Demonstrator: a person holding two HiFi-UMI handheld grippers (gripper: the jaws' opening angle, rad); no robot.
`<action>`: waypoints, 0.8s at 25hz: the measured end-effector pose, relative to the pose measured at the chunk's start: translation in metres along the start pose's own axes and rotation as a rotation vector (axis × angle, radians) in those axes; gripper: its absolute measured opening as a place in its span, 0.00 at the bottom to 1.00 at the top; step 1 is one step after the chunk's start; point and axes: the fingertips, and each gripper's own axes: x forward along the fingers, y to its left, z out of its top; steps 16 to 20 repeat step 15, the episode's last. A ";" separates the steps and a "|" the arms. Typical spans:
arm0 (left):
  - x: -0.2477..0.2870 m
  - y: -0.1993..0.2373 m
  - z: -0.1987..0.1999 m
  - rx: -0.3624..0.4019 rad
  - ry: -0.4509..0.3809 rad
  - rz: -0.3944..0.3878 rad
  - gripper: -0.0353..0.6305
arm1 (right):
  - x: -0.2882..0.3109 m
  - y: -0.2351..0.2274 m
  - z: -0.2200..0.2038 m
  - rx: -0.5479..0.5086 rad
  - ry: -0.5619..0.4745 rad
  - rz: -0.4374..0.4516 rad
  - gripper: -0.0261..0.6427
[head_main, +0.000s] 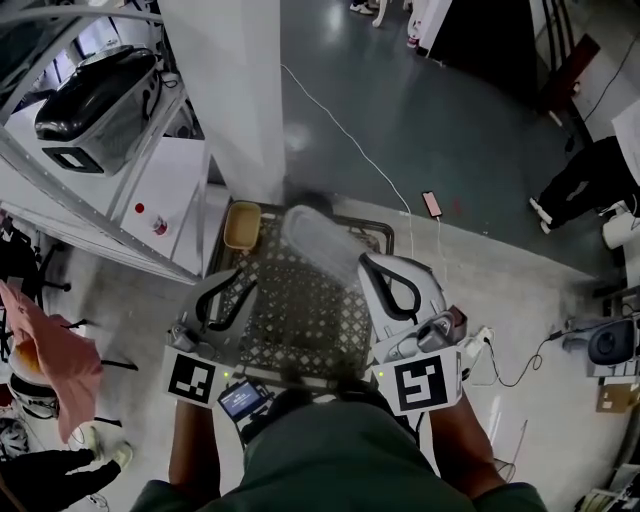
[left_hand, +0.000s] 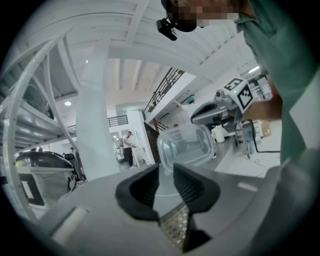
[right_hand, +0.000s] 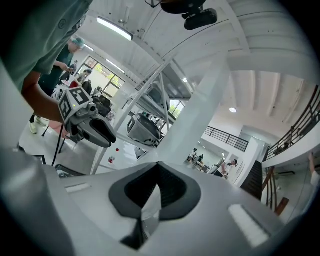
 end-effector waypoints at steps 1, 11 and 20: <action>-0.001 -0.001 0.002 0.003 -0.006 -0.002 0.19 | -0.003 0.000 0.002 -0.001 -0.002 -0.003 0.05; -0.010 -0.016 0.011 0.023 -0.021 -0.017 0.19 | -0.026 0.004 0.010 -0.003 -0.007 -0.018 0.05; -0.015 -0.019 0.011 0.043 -0.019 -0.023 0.19 | -0.031 0.008 0.010 -0.001 -0.001 -0.019 0.05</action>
